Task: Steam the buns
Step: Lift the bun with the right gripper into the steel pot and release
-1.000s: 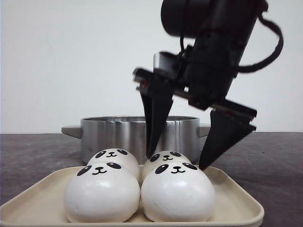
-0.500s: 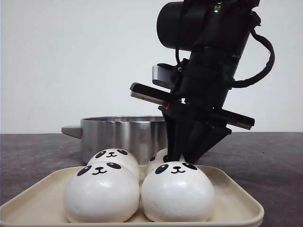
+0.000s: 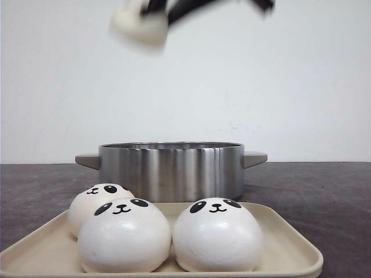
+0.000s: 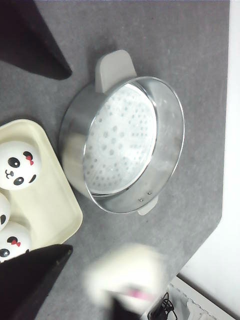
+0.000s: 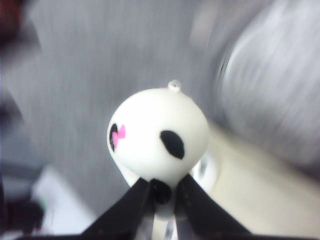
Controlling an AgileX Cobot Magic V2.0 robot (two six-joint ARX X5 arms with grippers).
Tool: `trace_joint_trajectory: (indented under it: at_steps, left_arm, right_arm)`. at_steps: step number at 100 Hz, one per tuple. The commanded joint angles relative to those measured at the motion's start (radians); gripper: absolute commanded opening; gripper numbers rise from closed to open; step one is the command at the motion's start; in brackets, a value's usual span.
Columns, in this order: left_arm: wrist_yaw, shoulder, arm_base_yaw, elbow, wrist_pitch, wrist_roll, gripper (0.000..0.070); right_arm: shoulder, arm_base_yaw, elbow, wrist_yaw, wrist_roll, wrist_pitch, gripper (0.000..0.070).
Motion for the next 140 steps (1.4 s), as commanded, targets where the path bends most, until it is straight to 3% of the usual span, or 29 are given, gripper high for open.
trace_joint_trajectory:
  at_steps: [1, 29, 54, 73, 85, 92, 97, 105, 111, 140]
  left_arm:
    - [-0.005, 0.004, -0.005, 0.016, 0.016, 0.002, 0.0621]
    - [-0.005, 0.006, -0.005, 0.016, 0.023, 0.002, 0.0621]
    - [-0.005, 0.006, -0.005, 0.016, 0.022, -0.002, 0.0621]
    - [-0.005, 0.006, -0.005, 0.016, 0.022, -0.002, 0.0618]
    - [-0.006, 0.006, -0.011, 0.016, 0.022, -0.005, 0.0543]
    - [-0.006, 0.006, -0.017, 0.016, 0.023, -0.005, 0.0543]
    - [-0.006, 0.006, -0.021, 0.016, 0.022, -0.005, 0.0544]
    - [-0.005, 0.007, -0.024, 0.016, 0.022, -0.005, 0.0544]
    - [-0.006, 0.008, -0.024, 0.016, 0.022, -0.005, 0.0544]
    - [-0.005, 0.008, -0.024, 0.016, 0.021, -0.005, 0.0544]
  right_arm:
    - [0.032, -0.016, 0.083, 0.033, -0.068, 0.004, 0.0000]
    - [0.281, -0.188, 0.318, 0.039, -0.168, -0.053, 0.0000]
    - [0.529, -0.264, 0.327, 0.134, -0.172, 0.000, 0.0000]
    - [0.669, -0.287, 0.327, 0.137, -0.176, 0.055, 0.0000]
    - [0.719, -0.295, 0.327, 0.136, -0.175, 0.097, 0.0000]
    - [0.735, -0.302, 0.327, 0.137, -0.175, 0.106, 0.0001]
    - [0.745, -0.304, 0.327, 0.144, -0.175, 0.112, 0.0032]
    - [0.752, -0.313, 0.327, 0.143, -0.167, 0.108, 0.0190]
    - [0.752, -0.319, 0.327, 0.143, -0.164, 0.103, 0.0257]
    - [0.744, -0.327, 0.328, 0.129, -0.164, 0.088, 0.0285]
